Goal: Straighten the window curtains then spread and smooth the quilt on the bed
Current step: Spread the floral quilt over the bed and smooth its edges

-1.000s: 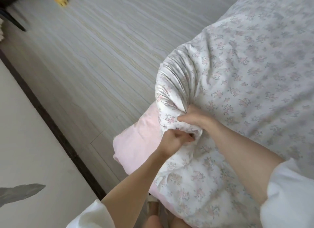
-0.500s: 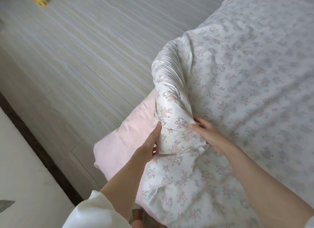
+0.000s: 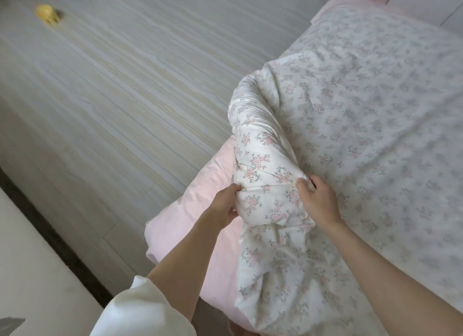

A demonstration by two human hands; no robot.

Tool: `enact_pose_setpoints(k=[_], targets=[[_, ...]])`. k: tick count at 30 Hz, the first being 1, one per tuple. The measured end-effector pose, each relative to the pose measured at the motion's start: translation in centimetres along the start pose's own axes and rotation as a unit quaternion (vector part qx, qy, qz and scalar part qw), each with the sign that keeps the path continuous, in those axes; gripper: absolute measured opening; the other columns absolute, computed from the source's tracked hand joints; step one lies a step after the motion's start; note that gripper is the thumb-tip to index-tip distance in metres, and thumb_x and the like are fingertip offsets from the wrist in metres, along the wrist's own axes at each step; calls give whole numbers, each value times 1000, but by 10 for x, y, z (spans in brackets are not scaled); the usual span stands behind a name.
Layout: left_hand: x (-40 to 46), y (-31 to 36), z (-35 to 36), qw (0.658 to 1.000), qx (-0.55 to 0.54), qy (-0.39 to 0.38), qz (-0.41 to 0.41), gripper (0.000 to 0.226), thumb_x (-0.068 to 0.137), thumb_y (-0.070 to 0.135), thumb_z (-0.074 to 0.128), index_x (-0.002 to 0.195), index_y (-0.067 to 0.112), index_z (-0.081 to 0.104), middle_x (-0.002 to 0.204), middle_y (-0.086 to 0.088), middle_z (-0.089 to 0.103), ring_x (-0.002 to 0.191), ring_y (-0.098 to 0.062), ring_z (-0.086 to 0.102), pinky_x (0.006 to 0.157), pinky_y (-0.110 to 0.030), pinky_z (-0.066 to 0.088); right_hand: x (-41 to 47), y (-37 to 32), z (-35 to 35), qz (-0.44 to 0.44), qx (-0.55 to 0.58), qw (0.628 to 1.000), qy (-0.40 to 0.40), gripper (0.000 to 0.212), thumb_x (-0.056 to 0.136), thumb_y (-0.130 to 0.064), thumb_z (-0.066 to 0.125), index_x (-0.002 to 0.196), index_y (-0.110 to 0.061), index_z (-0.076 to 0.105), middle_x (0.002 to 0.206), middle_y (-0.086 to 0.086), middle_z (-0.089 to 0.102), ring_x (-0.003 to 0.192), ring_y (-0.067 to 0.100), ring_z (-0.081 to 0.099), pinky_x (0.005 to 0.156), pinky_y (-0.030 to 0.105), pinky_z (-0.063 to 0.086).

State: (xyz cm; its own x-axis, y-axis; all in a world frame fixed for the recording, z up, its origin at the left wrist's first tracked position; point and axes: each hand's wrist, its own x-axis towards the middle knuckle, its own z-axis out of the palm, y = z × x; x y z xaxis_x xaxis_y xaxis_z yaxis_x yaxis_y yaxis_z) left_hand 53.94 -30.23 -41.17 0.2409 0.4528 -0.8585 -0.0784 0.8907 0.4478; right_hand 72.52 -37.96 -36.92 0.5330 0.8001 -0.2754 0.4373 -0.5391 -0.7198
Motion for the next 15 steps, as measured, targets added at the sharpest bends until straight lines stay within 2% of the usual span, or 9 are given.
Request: enact_pose_setpoints(k=[2, 4, 6, 8, 9, 12, 13, 15], targets=[[-7, 8, -3, 997, -73, -34, -8, 25, 92, 14, 47, 114, 8, 56, 106, -11, 67, 96, -23, 63, 77, -37, 53, -6, -24, -2, -7, 45, 999, 21, 16, 85, -33, 52, 79, -19, 51, 70, -6, 51, 61, 10, 47, 52, 26, 38], [-19, 23, -6, 994, -100, -47, -2, 30, 92, 15, 45, 118, 5, 55, 110, -12, 66, 100, -25, 63, 78, -38, 52, -10, -55, -2, -42, 65, 996, 55, 13, 84, -32, 55, 80, -21, 50, 70, -10, 50, 59, 2, 45, 54, 19, 38], [-34, 50, -13, 990, -124, -63, 28, 31, 90, 21, 43, 113, 7, 60, 107, -11, 68, 99, -25, 64, 79, -38, 52, -14, -88, 0, -82, 73, 990, 90, 17, 82, -30, 59, 74, -21, 48, 63, -12, 45, 53, -1, 43, 50, 13, 36], [-49, 94, -29, 988, -119, -76, 59, 31, 88, 25, 40, 100, 9, 63, 92, -10, 70, 85, -24, 66, 71, -36, 53, -21, -119, 8, -105, 86, 984, 115, 22, 80, -25, 63, 68, -21, 45, 58, -12, 42, 51, -4, 42, 51, 12, 35], [-58, 118, -38, 990, -100, -68, 76, 30, 88, 26, 39, 97, 9, 62, 88, -10, 69, 80, -24, 66, 67, -35, 52, -25, -134, 14, -106, 94, 983, 117, 25, 80, -24, 64, 66, -22, 44, 57, -12, 42, 50, -4, 42, 52, 12, 35], [-75, 170, -63, 990, -51, 0, 134, 22, 89, 22, 45, 105, 10, 53, 90, -11, 60, 81, -26, 60, 72, -35, 49, -42, -168, 44, -108, 124, 981, 101, 30, 80, -21, 63, 62, -21, 39, 52, -11, 38, 47, 0, 37, 49, 15, 32], [-79, 177, -74, 984, -48, 38, 165, 16, 89, 18, 48, 103, 11, 50, 86, -9, 58, 78, -25, 58, 71, -34, 49, -47, -178, 56, -109, 133, 981, 94, 31, 80, -21, 63, 61, -22, 38, 50, -11, 38, 47, 2, 35, 48, 16, 30], [-85, 184, -100, 966, -24, 106, 235, 8, 88, 11, 52, 87, 16, 46, 76, -3, 52, 76, -21, 54, 64, -29, 47, -58, -193, 80, -114, 146, 980, 67, 33, 79, -23, 63, 59, -22, 36, 46, -13, 38, 46, 3, 33, 47, 16, 29]])
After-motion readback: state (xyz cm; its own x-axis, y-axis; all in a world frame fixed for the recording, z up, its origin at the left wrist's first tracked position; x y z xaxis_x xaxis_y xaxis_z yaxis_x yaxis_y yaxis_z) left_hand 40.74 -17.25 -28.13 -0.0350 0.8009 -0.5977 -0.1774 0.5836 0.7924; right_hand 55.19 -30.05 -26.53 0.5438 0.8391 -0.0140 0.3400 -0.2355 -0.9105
